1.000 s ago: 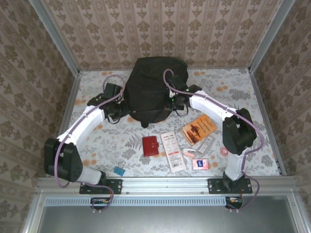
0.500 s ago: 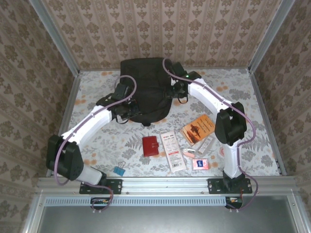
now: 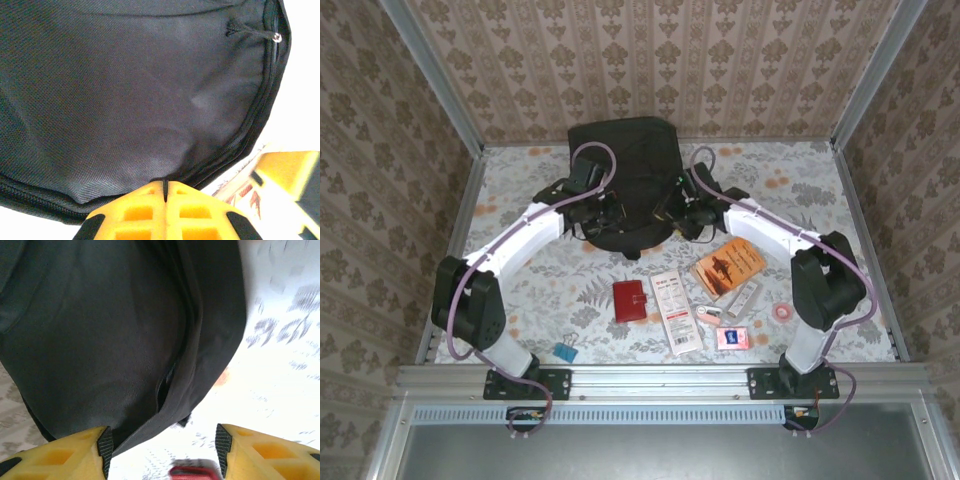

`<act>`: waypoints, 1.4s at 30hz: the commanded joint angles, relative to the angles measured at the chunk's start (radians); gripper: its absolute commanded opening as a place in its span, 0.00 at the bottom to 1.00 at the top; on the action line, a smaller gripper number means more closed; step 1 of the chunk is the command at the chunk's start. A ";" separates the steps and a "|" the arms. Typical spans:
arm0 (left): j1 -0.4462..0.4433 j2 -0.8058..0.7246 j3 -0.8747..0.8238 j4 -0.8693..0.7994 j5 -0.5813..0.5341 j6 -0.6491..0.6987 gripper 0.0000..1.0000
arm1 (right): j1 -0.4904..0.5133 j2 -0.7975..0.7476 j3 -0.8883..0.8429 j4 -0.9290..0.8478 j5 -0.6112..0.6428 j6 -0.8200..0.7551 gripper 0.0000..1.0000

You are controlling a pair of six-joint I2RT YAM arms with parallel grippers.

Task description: Pack the student bag

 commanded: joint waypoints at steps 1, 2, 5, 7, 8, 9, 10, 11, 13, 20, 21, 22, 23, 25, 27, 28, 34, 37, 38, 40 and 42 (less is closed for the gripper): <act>-0.016 -0.005 0.041 0.024 0.026 -0.007 0.00 | 0.042 0.018 -0.039 0.190 -0.073 0.255 0.63; -0.019 -0.005 0.044 0.022 0.026 -0.007 0.00 | 0.047 0.024 -0.054 0.230 -0.079 0.287 0.63; -0.028 -0.011 0.043 0.023 0.026 -0.015 0.00 | 0.056 0.026 -0.069 0.272 -0.056 0.319 0.62; -0.032 -0.016 0.041 0.025 0.027 -0.020 0.00 | 0.063 0.022 -0.072 0.261 -0.031 0.330 0.59; -0.036 -0.019 0.040 0.025 0.027 -0.021 0.00 | 0.066 0.025 -0.073 0.254 -0.024 0.337 0.58; -0.038 -0.022 0.040 0.027 0.028 -0.023 0.00 | 0.070 0.029 -0.074 0.249 -0.022 0.342 0.57; -0.040 -0.024 0.040 0.028 0.030 -0.025 0.00 | 0.074 0.033 -0.073 0.247 -0.020 0.343 0.56; -0.042 -0.025 0.041 0.029 0.032 -0.024 0.00 | 0.078 0.040 -0.071 0.242 -0.018 0.342 0.56; -0.046 -0.027 0.040 0.027 0.032 -0.025 0.00 | 0.081 0.052 -0.067 0.231 -0.012 0.336 0.55; -0.041 -0.050 0.023 -0.005 -0.015 0.012 0.00 | 0.070 0.076 -0.077 0.216 0.002 0.306 0.29; -0.038 -0.056 0.016 -0.009 -0.022 0.017 0.00 | 0.067 0.075 -0.082 0.216 0.004 0.304 0.24; -0.034 -0.063 0.007 -0.012 -0.030 0.023 0.00 | 0.065 0.074 -0.084 0.208 0.010 0.300 0.18; -0.028 -0.071 -0.003 -0.013 -0.038 0.028 0.00 | 0.063 0.071 -0.083 0.196 0.015 0.295 0.14; -0.015 -0.083 -0.022 -0.016 -0.047 0.035 0.00 | 0.061 0.065 -0.075 0.169 0.031 0.271 0.08; 0.003 -0.095 -0.037 -0.022 -0.046 0.039 0.00 | 0.059 0.057 -0.070 0.139 0.052 0.253 0.02; 0.013 -0.100 -0.047 -0.025 -0.048 0.044 0.00 | 0.055 0.050 -0.071 0.133 0.058 0.246 0.01; 0.070 -0.140 -0.093 -0.049 -0.072 0.074 0.00 | 0.029 0.027 -0.079 0.115 0.067 0.220 0.00; 0.102 -0.146 -0.101 -0.068 -0.088 0.088 0.00 | 0.025 0.014 -0.075 0.096 0.080 0.203 0.00; 0.108 -0.148 -0.103 -0.074 -0.096 0.092 0.00 | 0.024 0.011 -0.072 0.091 0.083 0.195 0.00; 0.119 -0.151 -0.108 -0.078 -0.109 0.096 0.00 | 0.024 0.002 -0.065 0.067 0.098 0.181 0.00; 0.135 -0.155 -0.116 -0.076 -0.109 0.096 0.00 | 0.022 -0.012 -0.062 0.047 0.120 0.163 0.00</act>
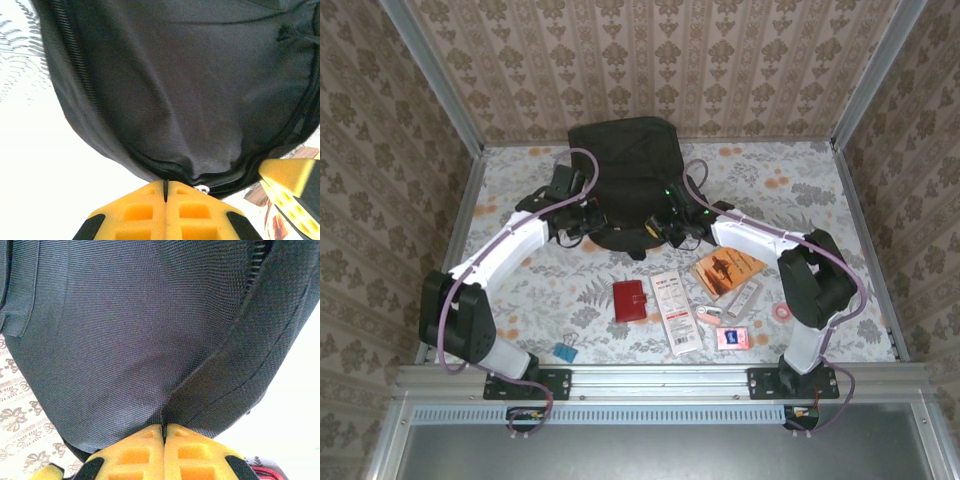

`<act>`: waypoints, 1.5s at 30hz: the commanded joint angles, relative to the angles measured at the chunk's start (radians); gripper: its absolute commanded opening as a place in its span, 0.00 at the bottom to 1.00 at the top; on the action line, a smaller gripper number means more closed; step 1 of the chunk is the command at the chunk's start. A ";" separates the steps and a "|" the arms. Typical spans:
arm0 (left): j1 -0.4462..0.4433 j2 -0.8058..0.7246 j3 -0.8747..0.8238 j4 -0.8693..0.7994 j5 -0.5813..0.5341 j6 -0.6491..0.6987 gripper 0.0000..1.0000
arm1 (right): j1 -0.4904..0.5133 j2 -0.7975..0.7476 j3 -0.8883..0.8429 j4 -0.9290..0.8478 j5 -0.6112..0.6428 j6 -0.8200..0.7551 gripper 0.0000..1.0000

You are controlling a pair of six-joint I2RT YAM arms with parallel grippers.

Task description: Pack the student bag

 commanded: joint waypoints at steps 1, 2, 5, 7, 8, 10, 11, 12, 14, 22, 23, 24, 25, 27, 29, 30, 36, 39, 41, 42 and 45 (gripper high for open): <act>0.047 -0.056 -0.015 -0.038 -0.069 0.032 0.00 | -0.031 -0.042 0.000 -0.137 0.121 -0.051 0.00; 0.055 -0.061 -0.020 -0.037 -0.067 0.033 0.00 | -0.035 -0.050 -0.002 -0.141 0.128 -0.059 0.00; 0.077 -0.076 -0.033 -0.031 -0.069 0.034 0.00 | -0.045 -0.066 -0.002 -0.159 0.146 -0.082 0.00; 0.089 -0.078 -0.035 -0.031 -0.075 0.036 0.00 | -0.050 -0.073 0.002 -0.168 0.153 -0.099 0.00; 0.093 -0.076 -0.033 -0.031 -0.078 0.035 0.00 | -0.052 -0.077 0.004 -0.175 0.156 -0.107 0.00; 0.101 -0.070 -0.025 -0.032 -0.088 0.040 0.00 | -0.054 -0.079 0.009 -0.182 0.159 -0.126 0.00; 0.103 -0.064 -0.019 -0.034 -0.096 0.042 0.00 | -0.055 -0.082 0.017 -0.191 0.166 -0.137 0.00; 0.106 -0.058 -0.014 -0.034 -0.102 0.045 0.00 | -0.055 -0.083 0.022 -0.197 0.170 -0.148 0.00; 0.113 -0.045 -0.003 -0.035 -0.117 0.050 0.00 | -0.056 -0.085 0.030 -0.211 0.177 -0.170 0.00; 0.159 0.018 0.076 -0.051 -0.155 0.073 0.00 | -0.063 -0.106 0.066 -0.284 0.232 -0.265 0.00; 0.164 0.027 0.090 -0.053 -0.154 0.078 0.00 | -0.065 -0.112 0.069 -0.293 0.240 -0.275 0.00; 0.164 0.037 0.106 -0.055 -0.152 0.079 0.00 | -0.068 -0.114 0.072 -0.301 0.247 -0.285 0.00; 0.164 0.045 0.117 -0.055 -0.150 0.081 0.00 | -0.071 -0.116 0.075 -0.309 0.252 -0.292 0.00; 0.162 0.068 0.145 -0.055 -0.137 0.084 0.00 | -0.080 -0.119 0.087 -0.324 0.256 -0.315 0.00; 0.159 0.090 0.171 -0.060 -0.134 0.091 0.00 | -0.088 -0.116 0.101 -0.325 0.258 -0.339 0.00; 0.156 0.102 0.183 -0.061 -0.129 0.097 0.00 | -0.091 -0.114 0.108 -0.325 0.257 -0.351 0.00; 0.102 0.136 0.229 -0.063 -0.081 0.128 0.00 | -0.073 -0.112 0.126 -0.269 0.094 -0.353 0.43; 0.058 0.125 0.237 -0.058 -0.067 0.135 0.00 | -0.048 -0.110 0.109 -0.192 -0.001 -0.238 0.54; 0.024 0.119 0.245 -0.061 -0.054 0.131 0.00 | -0.023 -0.104 0.092 -0.143 -0.029 -0.140 0.58; 0.006 0.115 0.244 -0.061 -0.051 0.127 0.00 | -0.013 -0.103 0.082 -0.125 -0.035 -0.096 0.60; -0.056 0.102 0.233 -0.046 -0.033 0.100 0.00 | 0.022 -0.103 0.040 -0.056 -0.043 0.018 0.61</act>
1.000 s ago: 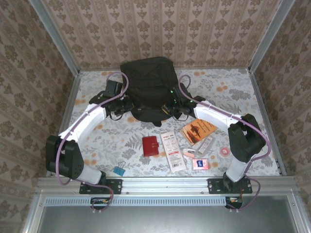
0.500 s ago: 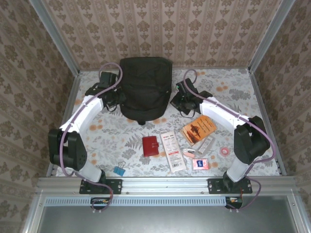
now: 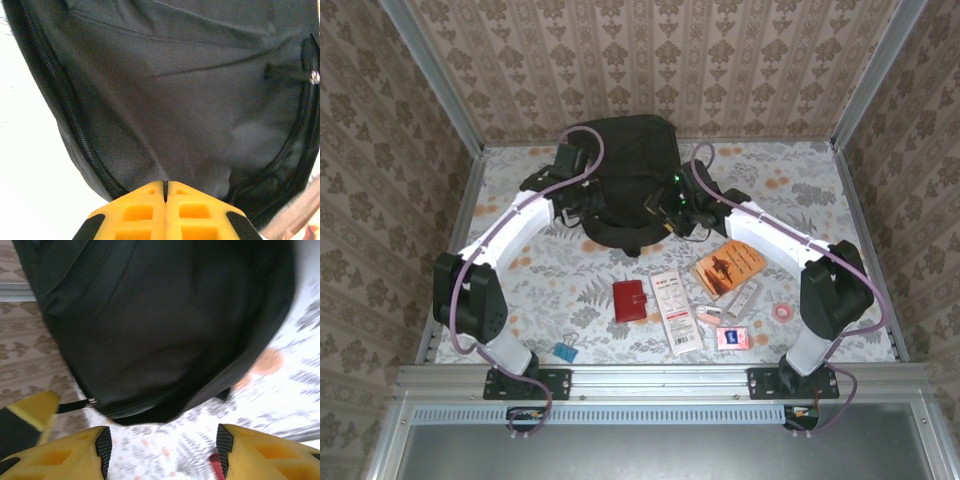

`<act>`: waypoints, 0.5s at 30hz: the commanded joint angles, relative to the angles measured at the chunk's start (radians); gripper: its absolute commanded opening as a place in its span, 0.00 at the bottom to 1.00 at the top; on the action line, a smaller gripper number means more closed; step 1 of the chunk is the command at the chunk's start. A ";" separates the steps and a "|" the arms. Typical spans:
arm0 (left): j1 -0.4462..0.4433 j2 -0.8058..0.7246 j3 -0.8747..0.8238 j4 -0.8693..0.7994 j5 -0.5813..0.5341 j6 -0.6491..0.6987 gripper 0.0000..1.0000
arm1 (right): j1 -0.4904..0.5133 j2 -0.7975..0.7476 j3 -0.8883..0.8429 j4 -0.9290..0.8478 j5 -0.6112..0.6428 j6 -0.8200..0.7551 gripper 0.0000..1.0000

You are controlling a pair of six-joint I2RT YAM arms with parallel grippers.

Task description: Pack the student bag

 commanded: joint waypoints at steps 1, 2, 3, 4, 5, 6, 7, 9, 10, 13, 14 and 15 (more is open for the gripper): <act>-0.058 -0.039 0.016 0.017 0.050 -0.020 0.00 | 0.032 -0.011 -0.052 0.086 -0.051 0.196 0.63; -0.071 -0.041 0.005 0.031 0.062 -0.037 0.00 | 0.040 -0.014 -0.075 0.107 -0.047 0.235 0.64; -0.080 -0.041 -0.002 0.042 0.072 -0.051 0.00 | 0.045 -0.019 -0.095 0.126 -0.038 0.265 0.64; -0.087 -0.040 -0.009 0.056 0.089 -0.066 0.00 | 0.050 -0.025 -0.118 0.137 -0.021 0.303 0.64; -0.094 -0.041 -0.015 0.067 0.098 -0.078 0.00 | 0.053 -0.032 -0.142 0.144 0.006 0.335 0.64; -0.099 -0.038 -0.018 0.073 0.104 -0.086 0.00 | 0.055 -0.040 -0.165 0.165 0.027 0.354 0.64; -0.104 -0.039 -0.018 0.076 0.107 -0.092 0.00 | 0.054 -0.044 -0.185 0.184 0.048 0.364 0.65; -0.112 -0.041 -0.019 0.080 0.111 -0.099 0.00 | 0.052 -0.039 -0.190 0.184 0.076 0.364 0.63; -0.114 -0.042 -0.018 0.081 0.111 -0.099 0.00 | 0.050 -0.029 -0.184 0.185 0.083 0.354 0.63; -0.114 -0.048 -0.019 0.079 0.111 -0.097 0.00 | 0.037 0.009 -0.164 0.191 0.086 0.341 0.60; -0.115 -0.051 -0.019 0.077 0.111 -0.094 0.00 | 0.032 0.019 -0.161 0.199 0.089 0.338 0.57; -0.114 -0.052 -0.019 0.074 0.107 -0.091 0.00 | 0.031 0.027 -0.158 0.199 0.093 0.337 0.54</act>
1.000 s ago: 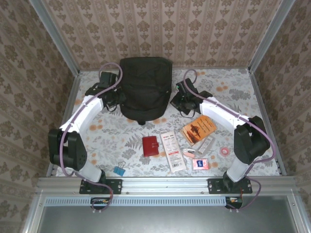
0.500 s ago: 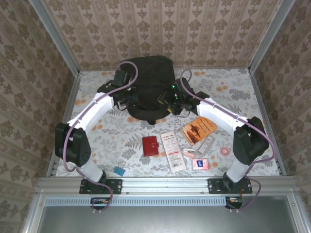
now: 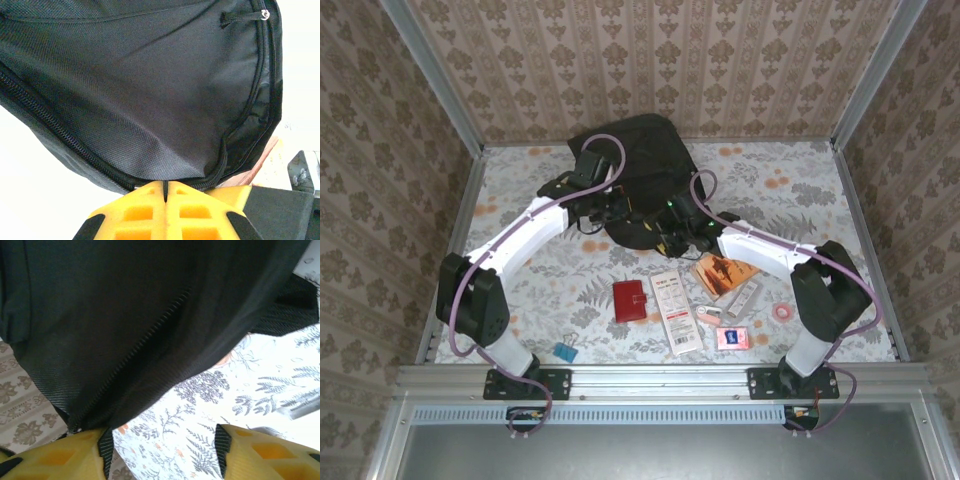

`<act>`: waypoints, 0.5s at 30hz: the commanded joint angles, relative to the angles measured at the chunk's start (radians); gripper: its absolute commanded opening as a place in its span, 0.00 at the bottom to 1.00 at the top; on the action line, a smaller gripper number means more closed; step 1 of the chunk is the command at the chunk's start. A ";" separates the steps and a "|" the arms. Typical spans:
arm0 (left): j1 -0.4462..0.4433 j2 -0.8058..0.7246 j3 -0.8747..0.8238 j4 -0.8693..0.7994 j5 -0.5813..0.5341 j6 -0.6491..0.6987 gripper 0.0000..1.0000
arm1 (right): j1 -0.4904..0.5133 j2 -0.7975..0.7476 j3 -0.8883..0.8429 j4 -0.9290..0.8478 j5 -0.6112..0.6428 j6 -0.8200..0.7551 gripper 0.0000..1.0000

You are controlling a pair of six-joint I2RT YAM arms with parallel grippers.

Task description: Pack the student bag

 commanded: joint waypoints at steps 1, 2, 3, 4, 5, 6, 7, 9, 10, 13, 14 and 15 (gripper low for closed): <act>-0.005 -0.049 -0.005 0.014 0.013 -0.013 0.00 | -0.015 0.037 0.026 0.038 0.039 0.033 0.52; -0.005 -0.049 -0.007 0.011 0.010 -0.011 0.00 | -0.016 0.044 0.026 0.058 0.031 0.033 0.52; -0.005 -0.049 -0.008 0.010 0.010 -0.009 0.00 | -0.016 0.048 0.025 0.072 0.026 0.032 0.52; -0.005 -0.049 -0.009 0.010 0.010 -0.010 0.00 | -0.015 0.049 0.030 0.074 0.019 0.031 0.52; -0.005 -0.049 -0.011 0.009 0.010 -0.010 0.00 | -0.015 0.048 0.031 0.082 0.017 0.027 0.52; -0.005 -0.048 -0.013 0.009 0.011 -0.009 0.00 | -0.015 0.046 0.029 0.090 0.016 0.025 0.52; -0.005 -0.048 -0.013 0.010 0.013 -0.010 0.00 | -0.015 0.042 0.025 0.098 0.016 0.026 0.52; -0.005 -0.049 -0.013 0.010 0.016 -0.010 0.00 | -0.015 0.025 -0.003 0.163 0.021 0.033 0.52; -0.005 -0.049 -0.012 0.011 0.017 -0.008 0.00 | -0.013 0.014 -0.017 0.185 0.025 0.041 0.51; -0.005 -0.049 -0.008 0.009 0.018 -0.008 0.00 | -0.013 -0.008 -0.031 0.192 0.043 0.045 0.52; -0.005 -0.050 -0.008 0.010 0.019 -0.008 0.00 | -0.013 -0.012 -0.035 0.190 0.048 0.046 0.52; -0.005 -0.049 -0.007 0.010 0.019 -0.010 0.00 | -0.014 -0.013 -0.040 0.196 0.055 0.049 0.52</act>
